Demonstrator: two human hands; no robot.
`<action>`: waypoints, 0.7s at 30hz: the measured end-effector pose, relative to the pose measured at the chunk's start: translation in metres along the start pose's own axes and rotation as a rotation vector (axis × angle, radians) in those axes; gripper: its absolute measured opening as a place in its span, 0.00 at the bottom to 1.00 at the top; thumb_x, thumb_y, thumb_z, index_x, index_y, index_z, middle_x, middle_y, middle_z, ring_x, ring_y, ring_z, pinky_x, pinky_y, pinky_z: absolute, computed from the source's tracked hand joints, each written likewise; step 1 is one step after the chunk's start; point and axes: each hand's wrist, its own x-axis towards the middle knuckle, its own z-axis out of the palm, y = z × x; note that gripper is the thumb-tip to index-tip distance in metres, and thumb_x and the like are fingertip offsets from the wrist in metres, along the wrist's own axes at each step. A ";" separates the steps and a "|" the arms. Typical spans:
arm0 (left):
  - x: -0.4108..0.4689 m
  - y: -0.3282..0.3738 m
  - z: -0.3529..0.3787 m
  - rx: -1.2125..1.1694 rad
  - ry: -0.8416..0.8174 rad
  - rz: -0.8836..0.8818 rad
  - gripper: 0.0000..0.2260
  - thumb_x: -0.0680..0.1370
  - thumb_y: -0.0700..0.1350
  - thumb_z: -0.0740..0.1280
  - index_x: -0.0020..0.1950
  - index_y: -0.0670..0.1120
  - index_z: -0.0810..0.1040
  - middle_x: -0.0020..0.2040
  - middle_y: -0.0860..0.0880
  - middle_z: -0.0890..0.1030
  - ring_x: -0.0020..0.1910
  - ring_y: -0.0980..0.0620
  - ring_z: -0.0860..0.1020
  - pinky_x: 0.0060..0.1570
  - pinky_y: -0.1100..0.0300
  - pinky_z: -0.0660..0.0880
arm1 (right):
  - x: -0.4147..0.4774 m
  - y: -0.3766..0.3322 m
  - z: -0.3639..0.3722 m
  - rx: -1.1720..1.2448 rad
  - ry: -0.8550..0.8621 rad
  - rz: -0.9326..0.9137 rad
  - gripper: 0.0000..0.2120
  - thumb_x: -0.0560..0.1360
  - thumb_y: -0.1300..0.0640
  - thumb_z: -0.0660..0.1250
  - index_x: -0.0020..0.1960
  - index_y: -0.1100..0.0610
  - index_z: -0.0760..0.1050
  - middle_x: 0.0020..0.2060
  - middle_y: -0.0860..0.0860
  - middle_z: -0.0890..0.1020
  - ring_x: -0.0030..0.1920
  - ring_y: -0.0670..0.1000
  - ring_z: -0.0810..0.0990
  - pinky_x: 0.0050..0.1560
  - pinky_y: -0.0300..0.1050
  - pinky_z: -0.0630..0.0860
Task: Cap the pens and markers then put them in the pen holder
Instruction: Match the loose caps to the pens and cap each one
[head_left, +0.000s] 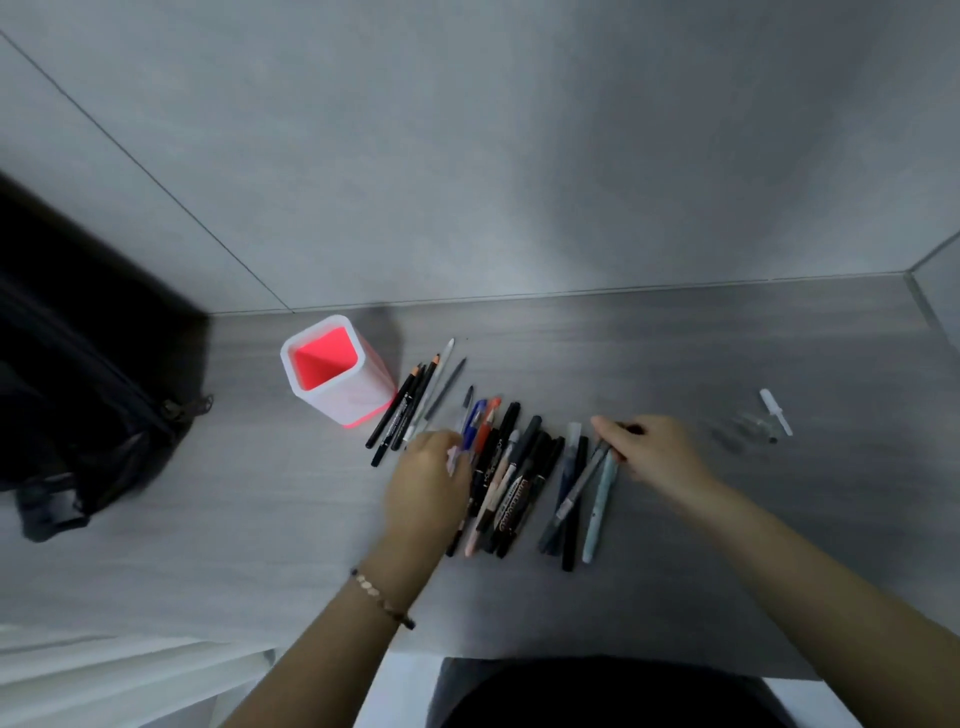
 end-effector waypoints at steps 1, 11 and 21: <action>0.011 -0.009 -0.001 0.053 0.014 -0.019 0.12 0.76 0.40 0.62 0.59 0.40 0.76 0.58 0.42 0.77 0.56 0.43 0.76 0.54 0.52 0.74 | 0.004 0.001 0.003 -0.041 -0.002 -0.017 0.18 0.75 0.54 0.65 0.29 0.63 0.76 0.25 0.56 0.74 0.28 0.51 0.70 0.25 0.32 0.63; 0.077 -0.016 0.014 0.561 -0.057 0.032 0.08 0.76 0.37 0.59 0.54 0.37 0.73 0.53 0.38 0.77 0.53 0.38 0.75 0.48 0.47 0.73 | -0.010 0.035 -0.026 -0.084 0.063 -0.017 0.11 0.72 0.62 0.67 0.53 0.66 0.77 0.42 0.57 0.79 0.41 0.53 0.76 0.42 0.39 0.70; 0.038 0.040 0.008 -0.085 -0.077 -0.013 0.05 0.76 0.39 0.60 0.48 0.38 0.71 0.34 0.44 0.74 0.31 0.48 0.72 0.29 0.58 0.66 | -0.012 0.072 -0.083 0.081 0.273 0.045 0.08 0.76 0.65 0.60 0.50 0.65 0.77 0.31 0.49 0.73 0.31 0.41 0.70 0.31 0.28 0.66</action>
